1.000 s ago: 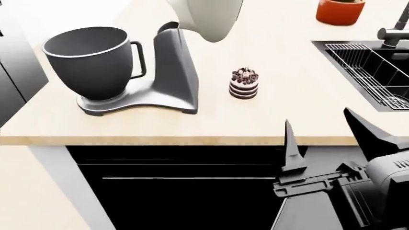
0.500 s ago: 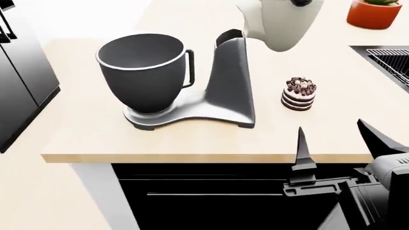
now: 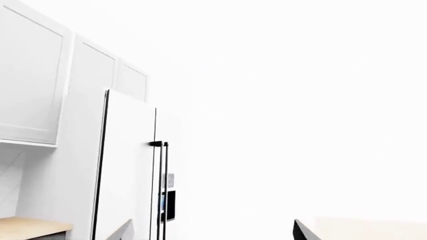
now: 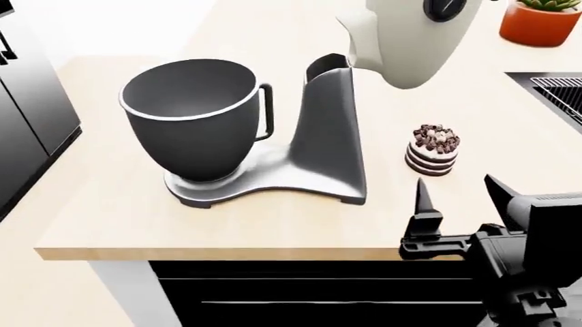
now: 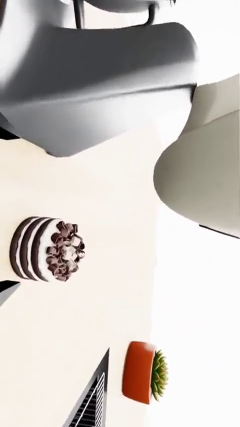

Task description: Place the cake in the stand mixer bowl.

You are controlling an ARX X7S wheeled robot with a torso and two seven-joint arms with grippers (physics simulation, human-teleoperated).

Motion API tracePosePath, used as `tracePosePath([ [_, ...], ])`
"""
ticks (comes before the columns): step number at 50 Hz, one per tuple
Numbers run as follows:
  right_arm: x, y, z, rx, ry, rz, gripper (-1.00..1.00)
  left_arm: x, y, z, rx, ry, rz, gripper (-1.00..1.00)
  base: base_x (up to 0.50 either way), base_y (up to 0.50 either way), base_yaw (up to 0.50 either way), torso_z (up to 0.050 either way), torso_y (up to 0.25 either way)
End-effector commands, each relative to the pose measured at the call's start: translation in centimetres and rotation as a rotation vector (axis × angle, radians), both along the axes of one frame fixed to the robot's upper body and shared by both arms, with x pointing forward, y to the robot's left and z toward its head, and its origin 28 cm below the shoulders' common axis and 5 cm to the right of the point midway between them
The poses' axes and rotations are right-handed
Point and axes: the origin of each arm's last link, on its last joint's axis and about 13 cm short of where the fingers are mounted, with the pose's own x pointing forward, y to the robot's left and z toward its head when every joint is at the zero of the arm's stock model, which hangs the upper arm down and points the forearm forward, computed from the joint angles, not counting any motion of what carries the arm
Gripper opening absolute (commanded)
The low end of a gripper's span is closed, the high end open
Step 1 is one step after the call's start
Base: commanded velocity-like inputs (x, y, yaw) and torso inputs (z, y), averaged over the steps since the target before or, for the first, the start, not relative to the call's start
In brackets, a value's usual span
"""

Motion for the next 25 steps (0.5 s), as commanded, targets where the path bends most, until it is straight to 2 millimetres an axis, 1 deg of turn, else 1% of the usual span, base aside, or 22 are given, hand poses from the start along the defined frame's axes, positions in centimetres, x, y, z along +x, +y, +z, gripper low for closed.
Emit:
tracePosePath([
  [1, 2.7, -1.0, -2.2, 0.074, 0.08, -0.005, 1.0, 0.2, 0.0, -0.2, 0.0, 0.006, 0.001, 1.0, 0.0, 0.0, 0.0, 0.0, 0.0],
  [6, 2.9, -1.1, -2.1, 0.08, 0.076, -0.011, 1.0, 0.2, 0.0, -0.2, -0.003, 0.009, 0.001, 1.0, 0.01, 0.0, 0.0, 0.0, 0.0],
  [9, 2.9, -1.1, -2.1, 0.084, 0.059, -0.001, 1.0, 0.2, 0.0, -0.3, -0.002, 0.01, 0.0, 1.0, 0.36, 0.0, 0.0, 0.0, 0.0],
  [12, 3.0, -1.1, -2.3, 0.059, 0.083, -0.03, 1.0, 0.2, 0.0, -0.3, -0.003, 0.011, 0.0, 1.0, 0.48, 0.0, 0.0, 0.0, 0.0],
  [16, 3.4, -1.3, -2.2, 0.007, 0.079, -0.065, 1.0, 0.3, 0.0, -0.3, -0.003, 0.013, -0.002, 1.0, 0.0, 0.0, 0.0, 0.0, 0.003],
  [19, 4.0, -2.0, -2.6, 0.009, 0.093, -0.103, 1.0, 0.3, 0.0, -0.3, -0.003, 0.014, -0.001, 1.0, 0.0, 0.0, 0.0, 0.0, 0.0],
  [25, 4.1, -2.4, -2.8, 0.006, 0.096, -0.132, 1.0, 0.3, 0.0, -0.4, -0.003, 0.018, -0.001, 1.0, 0.0, 0.0, 0.0, 0.0, 0.0],
])
